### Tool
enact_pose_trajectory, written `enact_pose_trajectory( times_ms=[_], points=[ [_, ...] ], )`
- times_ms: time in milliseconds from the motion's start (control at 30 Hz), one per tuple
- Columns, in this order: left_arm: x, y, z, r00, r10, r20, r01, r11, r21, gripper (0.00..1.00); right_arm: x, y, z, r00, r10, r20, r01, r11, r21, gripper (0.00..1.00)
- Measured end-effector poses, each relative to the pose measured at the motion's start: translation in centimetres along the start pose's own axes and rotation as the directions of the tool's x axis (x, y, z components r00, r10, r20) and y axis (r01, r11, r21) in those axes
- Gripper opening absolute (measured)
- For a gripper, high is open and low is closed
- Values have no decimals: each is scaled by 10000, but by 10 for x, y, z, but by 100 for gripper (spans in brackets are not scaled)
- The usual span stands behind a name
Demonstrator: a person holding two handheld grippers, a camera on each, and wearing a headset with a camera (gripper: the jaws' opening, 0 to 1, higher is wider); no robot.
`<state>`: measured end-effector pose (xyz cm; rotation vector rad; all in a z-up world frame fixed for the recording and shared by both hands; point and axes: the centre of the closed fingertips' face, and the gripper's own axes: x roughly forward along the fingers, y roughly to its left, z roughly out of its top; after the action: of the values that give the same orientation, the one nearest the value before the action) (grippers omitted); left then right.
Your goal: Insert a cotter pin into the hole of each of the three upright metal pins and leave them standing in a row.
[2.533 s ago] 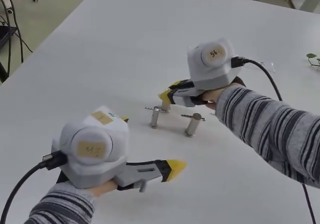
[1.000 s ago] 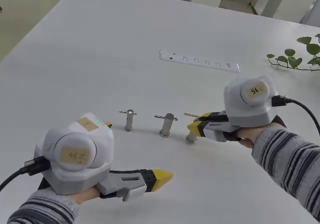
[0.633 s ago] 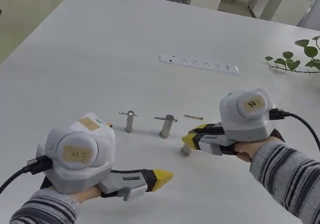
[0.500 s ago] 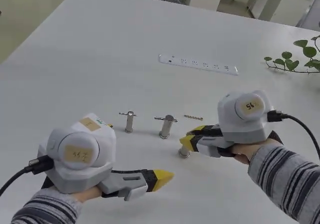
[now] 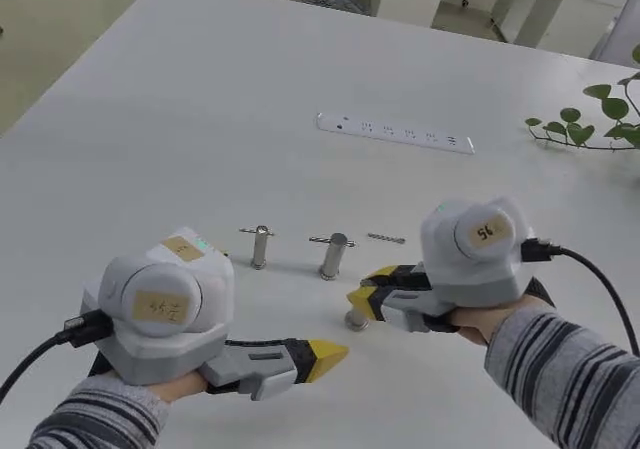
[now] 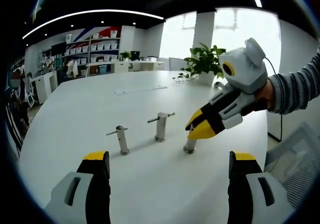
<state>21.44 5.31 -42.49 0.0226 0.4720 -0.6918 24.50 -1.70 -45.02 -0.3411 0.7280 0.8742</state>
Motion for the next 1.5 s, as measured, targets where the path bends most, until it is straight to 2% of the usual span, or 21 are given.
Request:
enact_pose_trajectory(
  times_ms=[167,200,233,367,433,533,633,767,867,1100,1267,1500],
  points=[
    [0,0,0,10000,-17,-19,17,10000,8,98,0,1,-1,9999,-61,95,60,10000,58,9],
    [1,-1,-1,10000,-26,-26,26,10000,29,98,0,3,-1,10000,45,72,-43,9993,-366,9],
    [1,-1,-1,10000,-31,-43,31,10000,37,98,0,2,-1,10000,-69,39,73,9961,-878,9],
    [1,-2,-3,9999,-56,-146,58,9999,107,98,0,4,0,9999,98,100,-97,9999,-129,9],
    [2,-3,-4,9999,-75,-152,76,9999,112,98,0,3,0,9998,90,176,-89,9999,-86,10],
    [2,-3,-6,9996,-80,-265,83,9999,121,98,-3,5,0,9997,118,213,-113,9996,-245,16],
    [2,-2,-5,9998,-62,-196,64,9999,109,98,-8,6,0,9994,204,291,-191,9988,-457,21],
    [1,0,-7,9997,43,-237,-39,9998,183,98,-16,6,-6,9991,413,27,-410,9964,-748,27],
    [1,0,-6,9998,69,-180,-66,9999,152,98,-23,4,-10,9984,541,-178,-554,9950,-837,27],
    [2,-1,-7,9998,62,-195,-59,9998,194,98,-33,-9,-18,9950,718,-690,-793,9905,-1122,27],
    [2,1,-8,9997,135,-190,-131,9997,209,98,-37,-28,-21,9923,631,-1064,-785,9860,-1470,27],
    [3,1,-10,9993,193,-312,-180,9990,401,98,-36,-61,-12,9903,209,-1372,-496,9766,-2095,26]
  ],
)
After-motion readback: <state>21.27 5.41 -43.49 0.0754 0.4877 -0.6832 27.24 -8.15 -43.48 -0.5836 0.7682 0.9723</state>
